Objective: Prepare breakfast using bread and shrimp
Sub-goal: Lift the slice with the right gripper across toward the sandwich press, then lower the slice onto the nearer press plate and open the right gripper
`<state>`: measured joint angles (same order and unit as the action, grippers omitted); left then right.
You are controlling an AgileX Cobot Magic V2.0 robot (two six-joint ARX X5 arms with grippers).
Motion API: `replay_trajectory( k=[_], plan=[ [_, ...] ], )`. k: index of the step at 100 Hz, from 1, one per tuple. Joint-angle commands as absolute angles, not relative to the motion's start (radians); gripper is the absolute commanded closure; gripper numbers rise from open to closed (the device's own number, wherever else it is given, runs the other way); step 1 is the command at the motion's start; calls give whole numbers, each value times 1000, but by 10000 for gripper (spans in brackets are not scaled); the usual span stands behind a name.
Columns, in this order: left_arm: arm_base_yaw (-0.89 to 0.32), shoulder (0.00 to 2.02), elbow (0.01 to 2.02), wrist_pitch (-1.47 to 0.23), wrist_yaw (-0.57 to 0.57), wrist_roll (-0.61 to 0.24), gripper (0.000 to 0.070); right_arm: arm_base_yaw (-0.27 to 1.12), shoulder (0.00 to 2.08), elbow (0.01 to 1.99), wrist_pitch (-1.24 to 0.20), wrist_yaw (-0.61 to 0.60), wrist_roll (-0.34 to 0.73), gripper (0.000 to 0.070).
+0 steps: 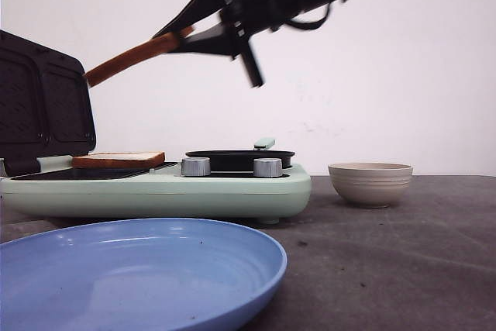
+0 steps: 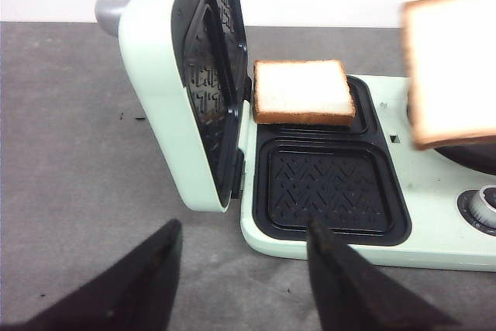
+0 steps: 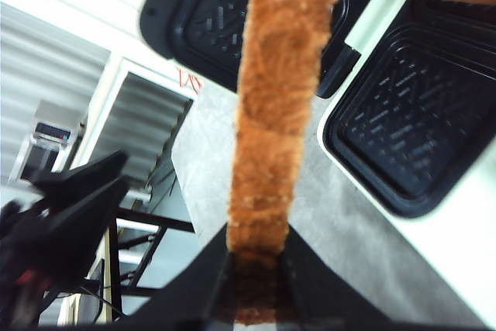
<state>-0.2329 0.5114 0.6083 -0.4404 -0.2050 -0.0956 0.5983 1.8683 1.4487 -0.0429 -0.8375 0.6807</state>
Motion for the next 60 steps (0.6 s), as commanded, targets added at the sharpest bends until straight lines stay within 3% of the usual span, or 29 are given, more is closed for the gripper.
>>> replay_trajectory(
  k=[1,32,60],
  plan=[
    [-234,514,610,-429,-210,-90,416,619,1937,1514,-42,-842,667,700],
    [-234,514,610,-427,-210,-91,416,675,2155,1717,-99,-836,672,700],
    [-234,514,610,-426,-209,-91,416,699,2231,1763,-102,-785,707,700]
  ],
)
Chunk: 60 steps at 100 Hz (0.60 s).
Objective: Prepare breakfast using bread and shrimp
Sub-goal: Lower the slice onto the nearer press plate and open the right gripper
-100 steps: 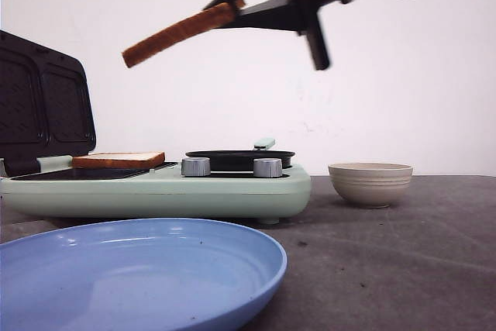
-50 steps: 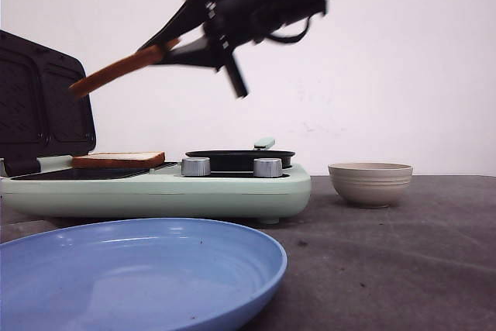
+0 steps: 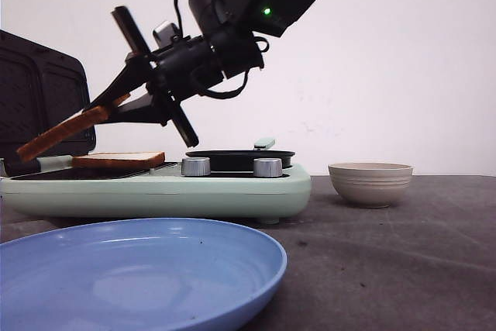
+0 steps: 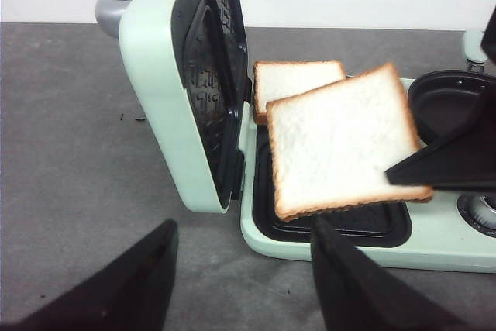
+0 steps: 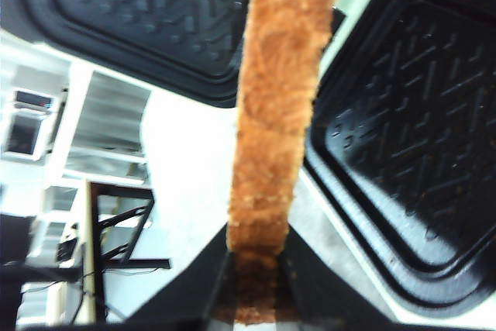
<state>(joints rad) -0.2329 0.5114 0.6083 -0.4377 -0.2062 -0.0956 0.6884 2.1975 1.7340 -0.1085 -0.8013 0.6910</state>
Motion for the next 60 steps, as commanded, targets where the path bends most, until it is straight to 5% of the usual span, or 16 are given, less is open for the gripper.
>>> replay_trajectory(
  k=[1,44,60],
  plan=[
    [-234,514,610,-426,-209,-91,416,699,2231,1763,-102,-782,707,700],
    [-234,514,610,-426,-209,-91,416,706,2239,1763,-105,-731,715,696],
    [-234,514,610,-426,-209,-91,416,712,2239,1763,-106,-725,715,436]
  ],
)
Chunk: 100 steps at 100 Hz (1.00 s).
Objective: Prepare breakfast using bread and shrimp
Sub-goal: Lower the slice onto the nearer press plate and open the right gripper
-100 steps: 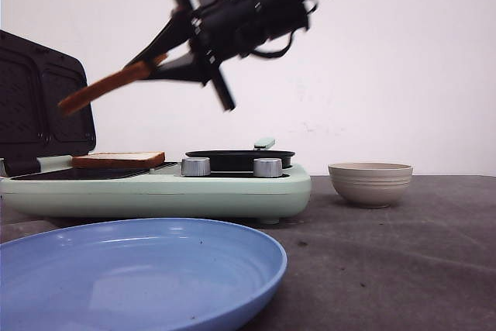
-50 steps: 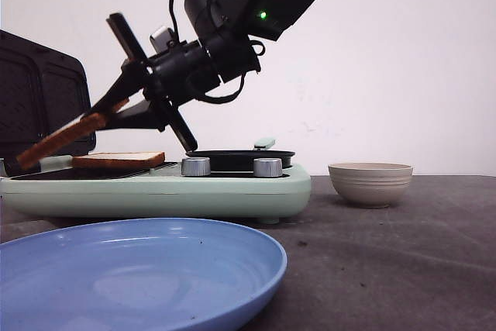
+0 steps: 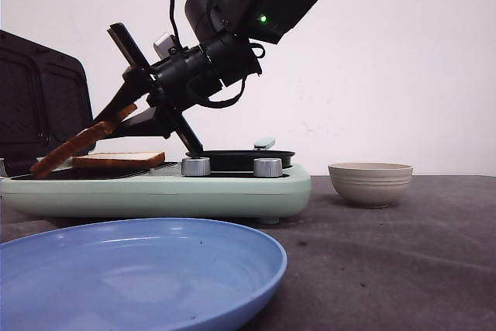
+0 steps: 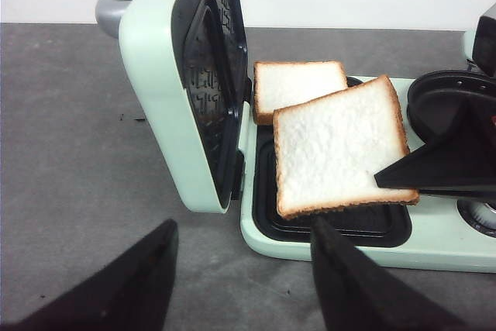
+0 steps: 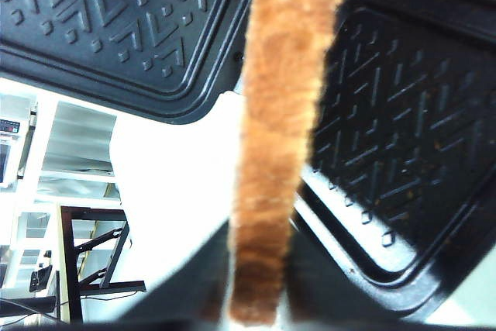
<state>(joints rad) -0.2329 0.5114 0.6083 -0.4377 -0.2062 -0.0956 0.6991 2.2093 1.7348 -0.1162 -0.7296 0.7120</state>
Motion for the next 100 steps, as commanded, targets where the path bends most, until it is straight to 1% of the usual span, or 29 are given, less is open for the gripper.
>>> replay_trajectory(
  k=[1,7,29,43,52,64,82,91,100],
  plan=[
    [-234,514,610,-426,-209,-91,416,712,2239,1763,-106,-723,715,431],
    [-234,514,610,-426,-209,-91,416,714,2239,1763,-107,-709,714,421],
    [-234,514,610,-427,-209,-91,416,719,2239,1763,-115,-690,706,417],
    [-234,514,610,-427,-209,-91,416,720,2239,1763,-163,-652,680,374],
    [-234,514,610,-426,-209,-91,416,720,2239,1766,-206,-642,656,360],
    [-234,515,610,-426,-209,-91,416,720,2238,1770,-242,-626,621,357],
    [-234,515,610,-426,-209,-91,416,720,2238,1798,-269,-616,612,357],
    [-234,514,610,-426,-209,-91,416,720,2238,1835,-324,-591,577,357],
    [-234,514,610,-426,-209,-91,416,720,2238,1890,-411,-557,517,357]
  ],
)
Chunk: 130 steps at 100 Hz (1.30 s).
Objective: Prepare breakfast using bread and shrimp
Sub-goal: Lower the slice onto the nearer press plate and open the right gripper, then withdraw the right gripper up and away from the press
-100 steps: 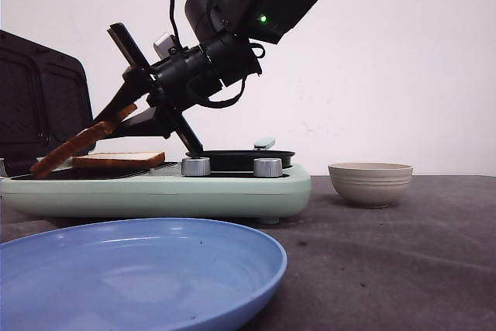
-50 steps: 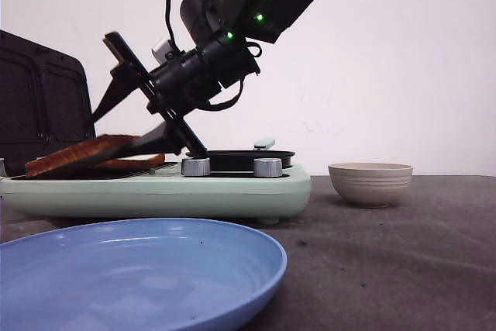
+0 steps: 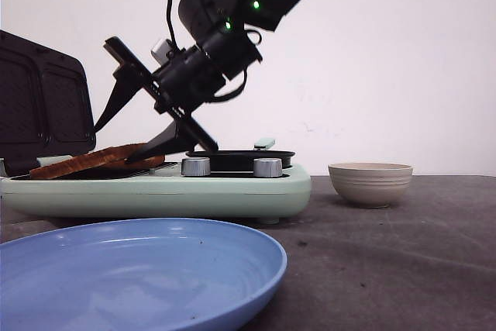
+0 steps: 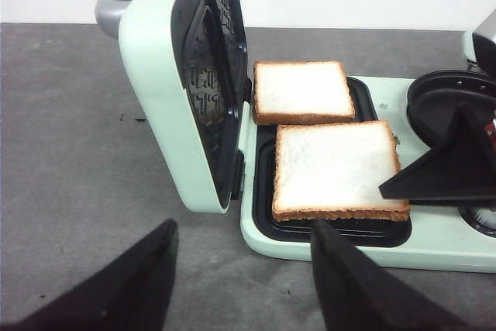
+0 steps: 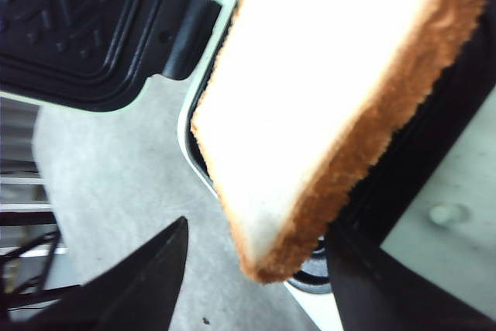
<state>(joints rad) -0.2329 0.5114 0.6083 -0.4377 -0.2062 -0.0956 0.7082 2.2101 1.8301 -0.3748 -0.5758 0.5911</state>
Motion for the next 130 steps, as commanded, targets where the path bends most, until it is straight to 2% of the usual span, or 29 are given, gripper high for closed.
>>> replay_trajectory(
  k=[1,23,50,75,130],
  plan=[
    [-234,514,610,-426,-209,-91,416,720,2238,1896,-422,-551,510,357],
    [-234,515,610,-426,-210,-91,416,733,2238,2018,-606,-435,369,357],
    [-234,514,610,-427,-210,-91,416,736,2229,2124,-748,-350,240,357],
    [-234,514,610,-427,-210,-91,416,728,2136,2143,-854,-247,70,359],
    [-234,514,610,-426,-211,-95,416,558,1898,2139,-933,-211,26,359]
  ],
)
